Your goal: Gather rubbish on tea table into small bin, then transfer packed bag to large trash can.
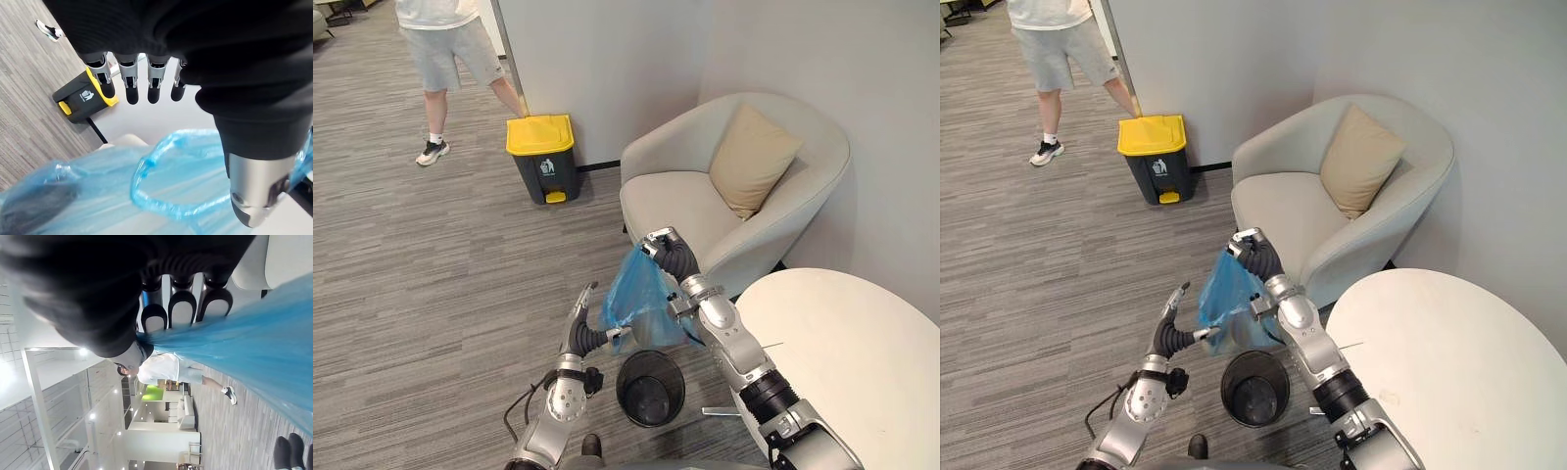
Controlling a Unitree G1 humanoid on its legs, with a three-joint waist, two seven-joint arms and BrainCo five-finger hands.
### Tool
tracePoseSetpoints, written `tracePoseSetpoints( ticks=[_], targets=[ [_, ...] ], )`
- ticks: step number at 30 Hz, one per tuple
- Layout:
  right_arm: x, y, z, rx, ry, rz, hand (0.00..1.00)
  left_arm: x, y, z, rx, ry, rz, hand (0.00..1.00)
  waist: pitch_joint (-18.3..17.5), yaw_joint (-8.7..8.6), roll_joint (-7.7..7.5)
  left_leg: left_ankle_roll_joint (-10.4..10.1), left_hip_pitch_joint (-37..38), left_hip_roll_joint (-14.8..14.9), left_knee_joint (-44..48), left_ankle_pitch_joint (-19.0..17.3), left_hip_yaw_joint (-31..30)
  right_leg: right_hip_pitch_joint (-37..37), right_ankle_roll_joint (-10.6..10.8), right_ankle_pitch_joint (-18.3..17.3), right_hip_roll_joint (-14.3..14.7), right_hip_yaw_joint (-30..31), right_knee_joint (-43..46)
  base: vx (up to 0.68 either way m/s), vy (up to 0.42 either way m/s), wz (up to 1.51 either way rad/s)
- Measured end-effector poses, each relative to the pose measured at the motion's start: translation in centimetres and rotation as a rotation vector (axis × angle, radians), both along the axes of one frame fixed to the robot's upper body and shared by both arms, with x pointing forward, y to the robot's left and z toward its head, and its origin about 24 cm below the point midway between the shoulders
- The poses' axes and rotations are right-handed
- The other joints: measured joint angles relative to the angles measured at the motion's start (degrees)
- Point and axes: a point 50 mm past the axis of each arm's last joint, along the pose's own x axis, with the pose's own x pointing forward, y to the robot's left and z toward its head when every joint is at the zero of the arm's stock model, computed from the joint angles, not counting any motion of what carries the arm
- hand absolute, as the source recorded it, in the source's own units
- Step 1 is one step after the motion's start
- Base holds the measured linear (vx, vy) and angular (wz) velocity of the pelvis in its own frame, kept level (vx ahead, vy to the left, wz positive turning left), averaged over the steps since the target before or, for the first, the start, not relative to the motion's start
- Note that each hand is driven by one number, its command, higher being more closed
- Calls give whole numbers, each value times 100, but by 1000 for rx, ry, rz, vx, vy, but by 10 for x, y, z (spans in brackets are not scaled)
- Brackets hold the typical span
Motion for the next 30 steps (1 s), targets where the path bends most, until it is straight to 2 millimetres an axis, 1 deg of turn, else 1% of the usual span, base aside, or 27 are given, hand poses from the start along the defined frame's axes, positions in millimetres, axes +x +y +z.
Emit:
tracePoseSetpoints(
  ticks=[6,12,16,21,25,27,30],
  targets=[
    [-2,-2,-3,3,8,-5,100,0,4,4,-33,-16,39,0,2,-10,-15,0,1,1,15,0,1,-1,-1,-1,0,1,7,0,0,0],
    [-1,-3,-2,22,11,-9,100,-2,4,1,-27,5,28,0,0,-1,-41,0,4,3,14,0,5,-10,-13,-10,-1,5,31,0,0,0],
    [-2,1,0,65,17,9,100,-5,0,-6,14,42,-15,0,-1,-3,-52,0,12,6,15,0,30,-21,-13,-10,-1,29,43,1,-3,-2],
    [-5,8,8,101,-10,56,100,-11,-4,-20,68,116,-66,0,-2,-5,-53,-1,27,11,22,-1,63,-33,-14,-10,-2,58,69,4,-4,-3],
    [-8,12,20,136,-52,97,100,-14,-2,-26,102,146,-93,0,-2,-4,-55,-2,53,16,12,-2,103,-35,-14,-10,-2,94,78,-5,-3,-5],
    [-12,20,27,154,-72,143,100,-14,0,-28,139,153,-104,0,-3,-9,-57,-4,65,17,-2,-4,123,-36,-15,-10,-2,115,79,-5,-3,-5],
    [-14,23,30,165,-81,182,100,-13,-1,-27,157,145,-116,0,-6,-2,-64,-4,65,15,-3,-4,126,-36,-15,-10,-4,119,78,0,0,0]
  ],
)
